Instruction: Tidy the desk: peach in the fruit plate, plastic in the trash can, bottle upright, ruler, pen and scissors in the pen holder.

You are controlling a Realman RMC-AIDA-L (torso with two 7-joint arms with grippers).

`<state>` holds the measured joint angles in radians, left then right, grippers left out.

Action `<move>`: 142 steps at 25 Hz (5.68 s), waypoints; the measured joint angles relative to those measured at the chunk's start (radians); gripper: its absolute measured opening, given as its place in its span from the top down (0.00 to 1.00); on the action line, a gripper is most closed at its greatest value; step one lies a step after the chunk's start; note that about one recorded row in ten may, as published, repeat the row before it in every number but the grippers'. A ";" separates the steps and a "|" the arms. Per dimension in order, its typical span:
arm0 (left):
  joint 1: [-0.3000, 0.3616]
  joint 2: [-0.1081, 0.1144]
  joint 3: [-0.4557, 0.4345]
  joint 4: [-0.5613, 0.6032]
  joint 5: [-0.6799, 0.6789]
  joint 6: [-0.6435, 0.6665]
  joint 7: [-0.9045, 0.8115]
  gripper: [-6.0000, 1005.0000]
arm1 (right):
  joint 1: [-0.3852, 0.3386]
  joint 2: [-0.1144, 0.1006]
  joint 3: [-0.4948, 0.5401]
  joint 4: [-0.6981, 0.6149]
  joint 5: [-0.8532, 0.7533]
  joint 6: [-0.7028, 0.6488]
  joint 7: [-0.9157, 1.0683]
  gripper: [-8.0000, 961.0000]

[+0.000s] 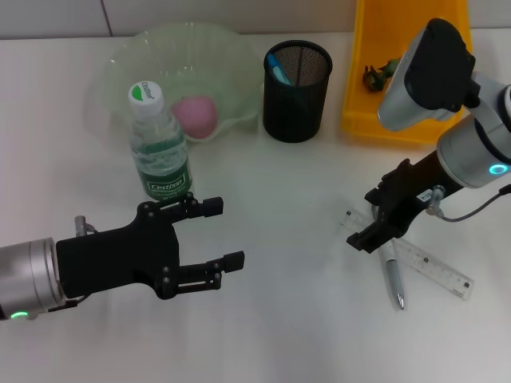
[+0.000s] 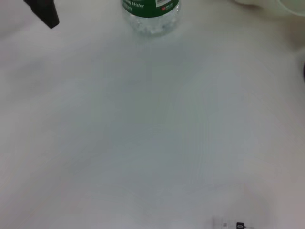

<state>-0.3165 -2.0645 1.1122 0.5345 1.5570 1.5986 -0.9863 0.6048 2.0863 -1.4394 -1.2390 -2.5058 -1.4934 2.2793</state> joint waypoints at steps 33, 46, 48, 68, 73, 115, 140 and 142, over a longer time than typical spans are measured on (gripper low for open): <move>0.008 0.001 0.000 -0.001 0.000 -0.003 0.000 0.20 | 0.049 0.000 -0.082 0.140 0.004 0.137 0.021 0.29; 0.011 0.001 0.000 -0.001 0.000 -0.003 0.000 0.20 | 0.062 -0.001 -0.093 0.150 0.001 0.143 0.046 0.37; 0.011 0.001 0.000 -0.001 0.000 -0.003 0.000 0.20 | 0.062 -0.001 -0.092 0.149 0.000 0.143 0.046 0.41; 0.007 0.001 -0.008 0.000 0.000 -0.002 0.002 0.20 | -0.123 -0.003 0.158 -0.385 0.332 0.340 -0.015 0.60; 0.003 0.001 -0.008 -0.001 0.000 -0.002 0.002 0.20 | -0.139 -0.004 0.155 -0.175 0.745 0.570 -0.438 0.60; 0.008 0.001 -0.015 0.007 -0.001 0.002 -0.015 0.20 | 0.091 0.002 0.094 0.838 1.741 0.490 -1.568 0.48; 0.002 -0.001 -0.008 0.003 0.000 0.005 -0.015 0.20 | -0.127 -0.005 0.242 -0.473 0.092 -0.268 0.570 0.13; 0.001 -0.002 -0.008 0.002 0.000 0.003 -0.015 0.20 | -0.113 -0.004 0.201 -0.418 0.041 -0.261 0.593 0.13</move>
<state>-0.3156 -2.0661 1.1045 0.5364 1.5569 1.6018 -1.0017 0.4917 2.0819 -1.2381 -1.6572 -2.4649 -1.7540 2.8725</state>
